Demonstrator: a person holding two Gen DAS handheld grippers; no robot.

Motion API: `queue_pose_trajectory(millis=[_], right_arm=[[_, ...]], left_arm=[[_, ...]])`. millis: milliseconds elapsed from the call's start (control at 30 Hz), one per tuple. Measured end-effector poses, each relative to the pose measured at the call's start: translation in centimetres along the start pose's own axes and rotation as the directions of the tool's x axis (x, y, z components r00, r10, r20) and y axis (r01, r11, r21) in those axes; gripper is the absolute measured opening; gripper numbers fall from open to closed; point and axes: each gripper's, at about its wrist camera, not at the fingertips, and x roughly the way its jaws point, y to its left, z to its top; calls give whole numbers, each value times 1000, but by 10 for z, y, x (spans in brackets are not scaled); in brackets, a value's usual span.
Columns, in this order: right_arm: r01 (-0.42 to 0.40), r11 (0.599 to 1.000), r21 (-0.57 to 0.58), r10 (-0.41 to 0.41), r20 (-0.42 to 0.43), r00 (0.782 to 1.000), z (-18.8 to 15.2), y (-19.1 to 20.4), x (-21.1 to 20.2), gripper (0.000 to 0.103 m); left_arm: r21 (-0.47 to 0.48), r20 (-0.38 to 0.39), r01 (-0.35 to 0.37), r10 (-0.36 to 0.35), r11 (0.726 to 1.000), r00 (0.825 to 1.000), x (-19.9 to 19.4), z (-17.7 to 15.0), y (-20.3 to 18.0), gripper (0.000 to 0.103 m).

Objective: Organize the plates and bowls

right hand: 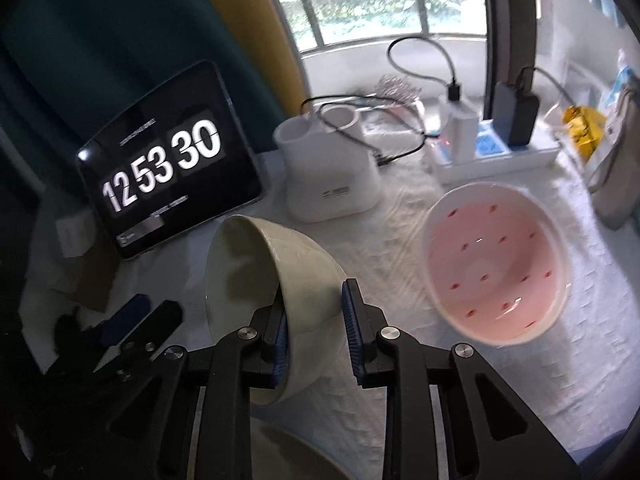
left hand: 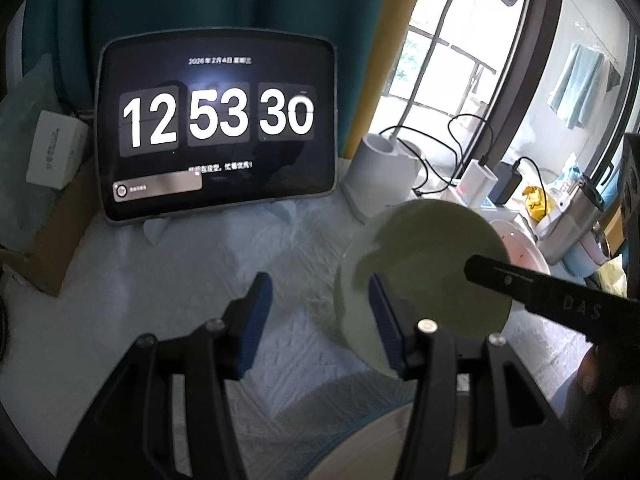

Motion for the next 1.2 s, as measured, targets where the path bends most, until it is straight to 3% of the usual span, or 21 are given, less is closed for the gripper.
queue_pose_trajectory(millis=[133,233,400,633,867,1200], right_arm=[[6,1000,-14,-6,-6,1000,0,3,2,26],[69,998,-5,-69,-27,997,0,-3,11,29],[99,993,63,-90,-134,987,-8,-24,34,35],[105,994,33,-100,-130,986,-12,-21,36,35],[118,993,21,-114,-126,985,-13,-18,38,35],[96,995,5,-95,-118,988,-16,-16,39,33]], left_arm=[[3,-15,2,-2,1000,1000,5,-1,-2,52],[17,-32,5,-4,1000,999,9,-2,-6,52],[35,-57,-9,11,999,998,16,-3,-15,52],[27,-64,-4,6,1000,998,13,-3,-13,52],[11,-18,33,-33,999,999,2,0,-14,52],[75,-67,13,-8,997,998,19,-6,-30,52]])
